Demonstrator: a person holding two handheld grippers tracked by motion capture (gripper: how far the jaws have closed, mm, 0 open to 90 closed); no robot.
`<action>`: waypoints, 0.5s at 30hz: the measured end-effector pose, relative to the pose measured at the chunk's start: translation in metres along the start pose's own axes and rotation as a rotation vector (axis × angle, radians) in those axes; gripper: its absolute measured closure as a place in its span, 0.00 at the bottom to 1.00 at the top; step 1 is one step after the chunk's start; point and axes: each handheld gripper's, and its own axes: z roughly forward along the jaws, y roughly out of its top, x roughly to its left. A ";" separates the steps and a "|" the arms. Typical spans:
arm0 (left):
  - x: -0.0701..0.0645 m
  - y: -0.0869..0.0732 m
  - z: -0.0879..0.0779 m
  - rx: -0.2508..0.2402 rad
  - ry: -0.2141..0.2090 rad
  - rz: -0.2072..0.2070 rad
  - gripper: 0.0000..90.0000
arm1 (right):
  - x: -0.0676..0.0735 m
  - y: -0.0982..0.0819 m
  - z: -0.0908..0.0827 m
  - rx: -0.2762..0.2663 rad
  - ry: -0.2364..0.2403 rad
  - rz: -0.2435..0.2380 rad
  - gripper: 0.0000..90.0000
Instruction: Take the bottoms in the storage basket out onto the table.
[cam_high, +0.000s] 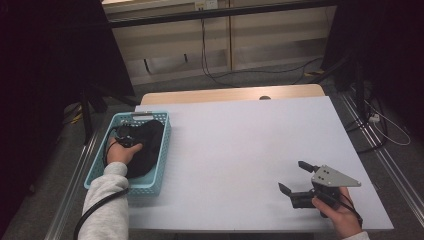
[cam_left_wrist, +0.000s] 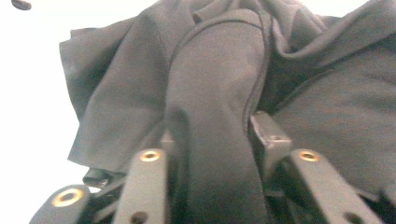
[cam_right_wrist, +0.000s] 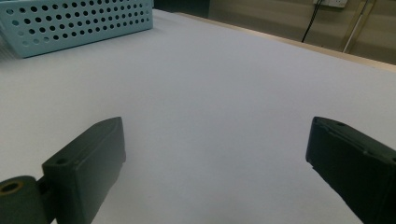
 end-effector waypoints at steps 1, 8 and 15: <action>0.000 0.000 0.000 0.000 0.000 0.000 0.75 | 0.000 0.000 0.000 0.000 0.000 0.000 0.04; 0.000 0.002 -0.007 0.039 -0.079 -0.118 0.82 | -0.002 0.000 -0.001 0.000 -0.005 0.006 0.04; 0.003 0.012 -0.025 0.062 -0.149 -0.199 0.83 | -0.001 0.000 0.001 0.003 0.001 0.005 0.04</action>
